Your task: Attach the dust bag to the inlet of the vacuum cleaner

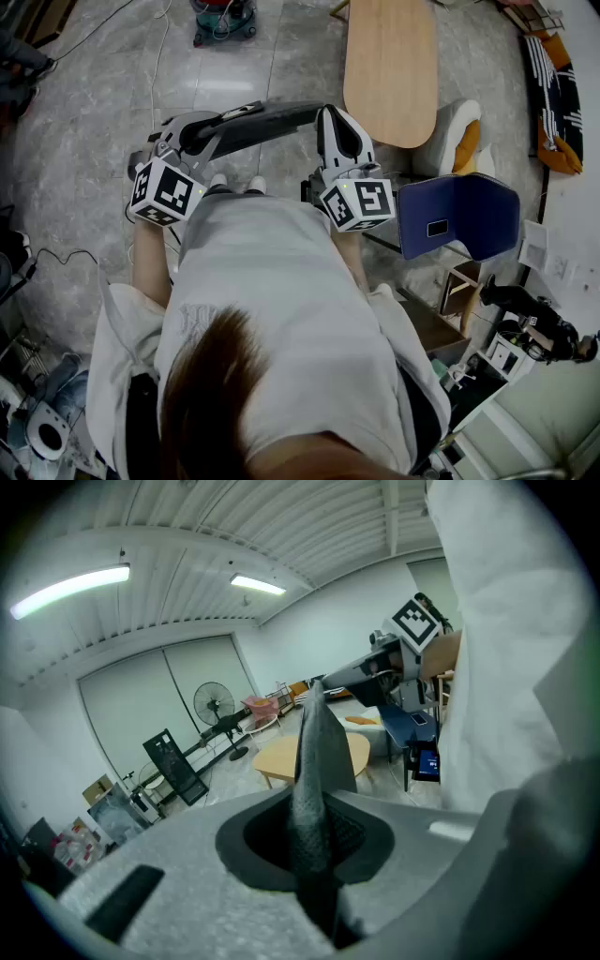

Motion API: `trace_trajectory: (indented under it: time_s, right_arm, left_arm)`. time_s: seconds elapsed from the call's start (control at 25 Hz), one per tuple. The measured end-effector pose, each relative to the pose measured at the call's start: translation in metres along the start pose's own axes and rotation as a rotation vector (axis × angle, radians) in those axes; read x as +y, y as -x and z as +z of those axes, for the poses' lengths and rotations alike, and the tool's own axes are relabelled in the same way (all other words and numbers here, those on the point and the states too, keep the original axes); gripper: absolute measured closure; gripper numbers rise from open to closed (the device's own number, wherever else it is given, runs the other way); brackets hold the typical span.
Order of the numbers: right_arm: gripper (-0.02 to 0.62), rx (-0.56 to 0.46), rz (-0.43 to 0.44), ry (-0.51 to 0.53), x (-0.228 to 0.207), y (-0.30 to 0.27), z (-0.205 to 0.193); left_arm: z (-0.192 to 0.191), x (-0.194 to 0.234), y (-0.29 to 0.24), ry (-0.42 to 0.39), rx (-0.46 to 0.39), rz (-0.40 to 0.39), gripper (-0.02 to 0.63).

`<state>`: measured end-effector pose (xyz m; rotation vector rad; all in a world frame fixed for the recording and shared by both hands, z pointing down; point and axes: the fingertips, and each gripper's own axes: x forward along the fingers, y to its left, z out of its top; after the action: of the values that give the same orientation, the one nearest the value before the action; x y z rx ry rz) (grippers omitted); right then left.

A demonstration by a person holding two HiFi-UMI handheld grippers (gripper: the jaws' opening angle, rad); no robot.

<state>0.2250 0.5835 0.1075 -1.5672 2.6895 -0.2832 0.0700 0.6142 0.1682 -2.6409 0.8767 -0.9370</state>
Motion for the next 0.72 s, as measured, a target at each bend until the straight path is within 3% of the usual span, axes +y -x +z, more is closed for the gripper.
trace_trajectory:
  time_s: [0.2, 0.72]
  right_arm:
    - [0.594, -0.014, 0.008, 0.009, -0.007, 0.002, 0.001]
    - [0.594, 0.004, 0.021, 0.033, -0.009, 0.01, -0.001]
  left_arm:
    - [0.004, -0.008, -0.007, 0.018, -0.016, -0.021, 0.568]
    - [0.007, -0.01, -0.012, 0.012, 0.016, 0.012, 0.568]
